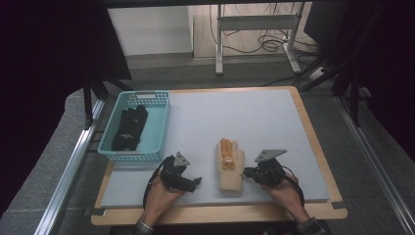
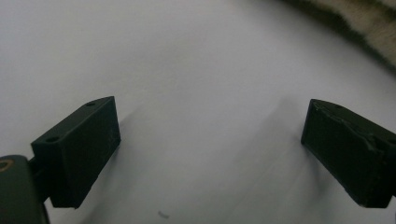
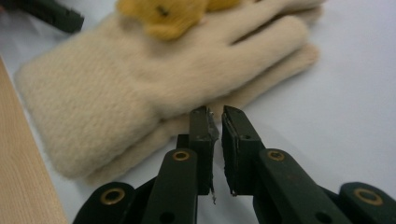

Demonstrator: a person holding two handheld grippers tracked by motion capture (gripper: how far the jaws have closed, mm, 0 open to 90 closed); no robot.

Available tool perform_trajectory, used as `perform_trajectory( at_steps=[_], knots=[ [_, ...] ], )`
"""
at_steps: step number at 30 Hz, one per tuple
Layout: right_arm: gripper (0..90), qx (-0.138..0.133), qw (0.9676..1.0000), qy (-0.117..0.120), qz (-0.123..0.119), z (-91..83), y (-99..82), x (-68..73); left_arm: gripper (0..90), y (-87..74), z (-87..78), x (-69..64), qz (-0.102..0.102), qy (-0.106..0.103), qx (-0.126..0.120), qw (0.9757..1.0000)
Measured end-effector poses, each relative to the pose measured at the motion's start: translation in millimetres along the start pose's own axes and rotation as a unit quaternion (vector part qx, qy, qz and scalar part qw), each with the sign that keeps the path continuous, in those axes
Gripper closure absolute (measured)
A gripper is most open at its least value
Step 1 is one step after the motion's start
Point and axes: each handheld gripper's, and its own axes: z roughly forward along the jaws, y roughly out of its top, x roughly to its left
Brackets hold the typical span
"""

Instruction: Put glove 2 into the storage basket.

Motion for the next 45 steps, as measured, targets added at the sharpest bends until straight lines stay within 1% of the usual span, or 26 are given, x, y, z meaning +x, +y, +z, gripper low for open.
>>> perform_trajectory(
  at_steps=[4, 6, 8, 11, 13, 18, 20, 23, 26, 29, 30, 33, 35, 38, 40, 43, 45],
  knots=[
    [82.1, 0.003, 0.9999, 0.000, -0.015, 7.3, -0.1, 9.6, 3.5, -5.5, -5.2, 7.3, -0.010, 0.008, 0.003, 0.9999],
    [82.2, 0.001, 0.9998, 0.003, -0.019, 11.3, 0.6, 13.2, 3.4, -7.7, -7.2, 10.2, -0.013, 0.016, 0.007, 0.9998],
    [82.2, -0.003, 0.9998, 0.009, -0.017, 14.9, 2.3, 16.2, 3.2, -9.2, -9.6, 12.6, -0.017, 0.019, 0.011, 0.9996],
    [82.0, -0.007, 0.9996, 0.015, -0.023, 21.0, 6.2, 21.3, 3.8, -11.1, -12.8, 15.5, -0.018, 0.020, 0.019, 0.9994],
    [80.9, -0.008, 0.9994, 0.017, -0.028, 25.5, 9.3, 25.7, 3.7, -13.2, -14.4, 17.7, -0.017, 0.019, 0.019, 0.9995],
    [79.1, -0.009, 0.9988, 0.019, -0.045, 38.3, 19.7, 36.6, 3.5, -20.4, -16.3, 22.0, -0.005, 0.010, 0.001, 0.9999],
    [79.1, -0.010, 0.9986, 0.019, -0.048, 43.9, 24.2, 40.4, 3.5, -22.3, -16.9, 23.6, 0.002, 0.006, -0.004, 1.0000],
    [79.2, -0.012, 0.9985, 0.021, -0.049, 52.1, 30.5, 43.9, 4.0, -24.1, -18.5, 26.2, 0.011, -0.001, -0.006, 0.9999],
    [79.2, -0.016, 0.9982, 0.022, -0.054, 58.0, 34.7, 45.9, 4.4, -26.8, -20.3, 29.8, 0.011, -0.006, -0.010, 0.9999],
    [79.0, -0.017, 0.9983, 0.026, -0.048, 59.5, 35.5, 45.4, 5.1, -26.9, -20.3, 30.0, 0.014, -0.007, -0.009, 0.9998],
    [78.4, -0.018, 0.9983, 0.026, -0.050, 59.0, 35.1, 45.1, 5.0, -26.9, -20.2, 30.2, 0.014, -0.007, -0.009, 0.9998],
    [76.4, -0.015, 0.9981, 0.021, -0.056, 53.7, 32.7, 44.2, 4.9, -26.7, -20.0, 30.4, 0.014, -0.008, -0.009, 0.9998],
    [75.3, -0.018, 0.9984, 0.016, -0.051, 47.8, 30.3, 40.2, 4.7, -26.7, -19.9, 30.5, 0.013, -0.008, -0.009, 0.9998],
    [72.3, -0.027, 0.9989, 0.000, -0.038, 36.6, 26.4, 29.1, 4.7, -27.2, -19.9, 30.3, 0.013, -0.008, -0.011, 0.9998],
    [69.3, -0.036, 0.9989, -0.016, -0.025, 28.0, 23.4, 20.1, 4.8, -27.3, -20.0, 30.7, 0.011, -0.009, -0.012, 0.9998],
    [62.1, -0.047, 0.9979, -0.044, -0.011, 15.2, 17.8, 7.4, 4.8, -27.4, -19.9, 30.8, 0.011, -0.009, -0.012, 0.9998],
    [55.7, -0.049, 0.9972, -0.056, 0.000, 8.1, 13.0, -2.3, 4.7, -27.4, -19.9, 30.8, 0.011, -0.010, -0.012, 0.9998]
  ],
)
